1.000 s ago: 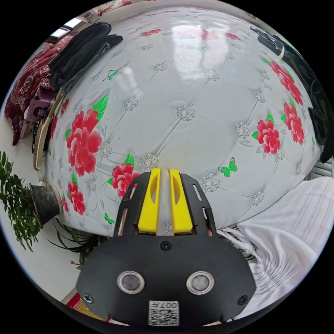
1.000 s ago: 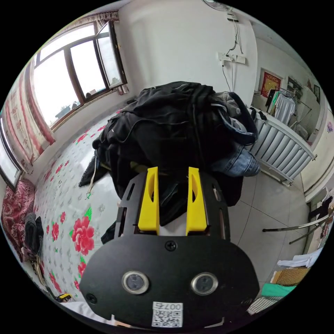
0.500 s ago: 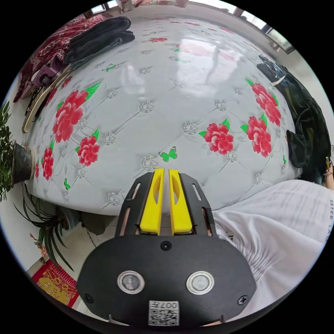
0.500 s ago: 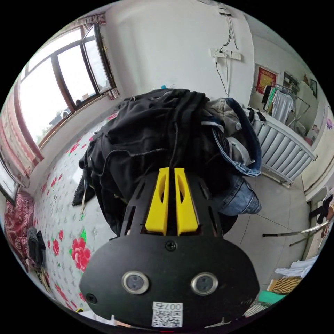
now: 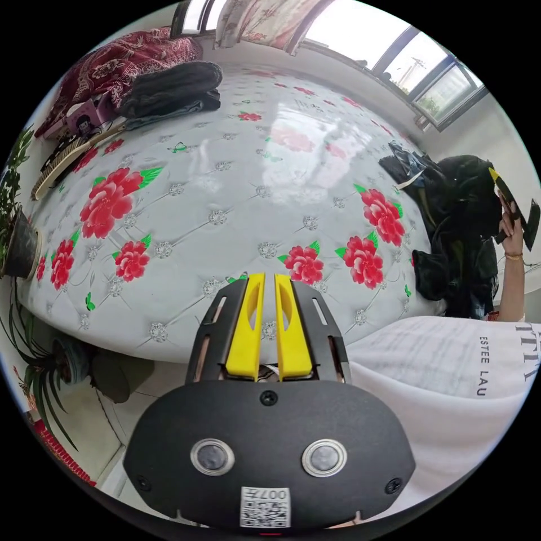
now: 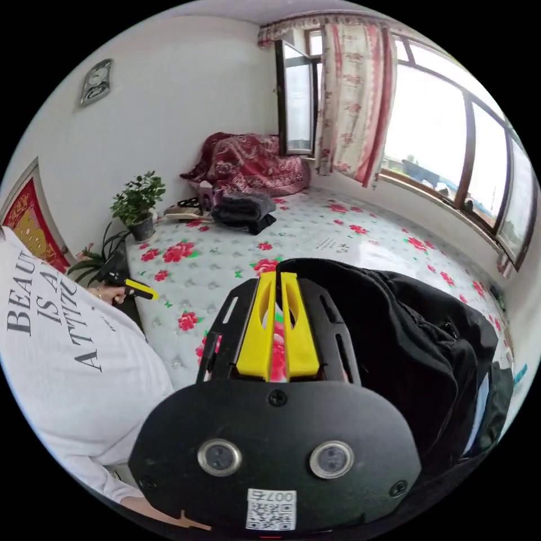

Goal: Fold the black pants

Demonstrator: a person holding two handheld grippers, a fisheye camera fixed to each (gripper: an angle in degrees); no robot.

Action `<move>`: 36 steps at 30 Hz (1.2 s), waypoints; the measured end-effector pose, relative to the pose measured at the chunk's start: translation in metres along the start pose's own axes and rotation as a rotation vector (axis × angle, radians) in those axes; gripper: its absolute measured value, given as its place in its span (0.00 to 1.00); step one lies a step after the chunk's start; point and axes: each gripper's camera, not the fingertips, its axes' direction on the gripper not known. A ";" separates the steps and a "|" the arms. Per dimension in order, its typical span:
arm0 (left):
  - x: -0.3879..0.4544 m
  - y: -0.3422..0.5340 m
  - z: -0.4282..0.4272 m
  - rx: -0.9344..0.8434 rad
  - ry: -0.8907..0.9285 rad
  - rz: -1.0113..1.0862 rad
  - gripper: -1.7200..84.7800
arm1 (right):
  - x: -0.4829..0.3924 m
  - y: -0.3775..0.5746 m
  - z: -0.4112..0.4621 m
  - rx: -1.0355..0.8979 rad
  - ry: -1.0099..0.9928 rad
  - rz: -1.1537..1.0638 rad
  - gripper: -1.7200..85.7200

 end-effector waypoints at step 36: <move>-0.167 -0.018 0.030 -0.093 -0.039 0.319 0.02 | -0.099 -0.118 0.396 -0.327 -0.581 0.253 0.03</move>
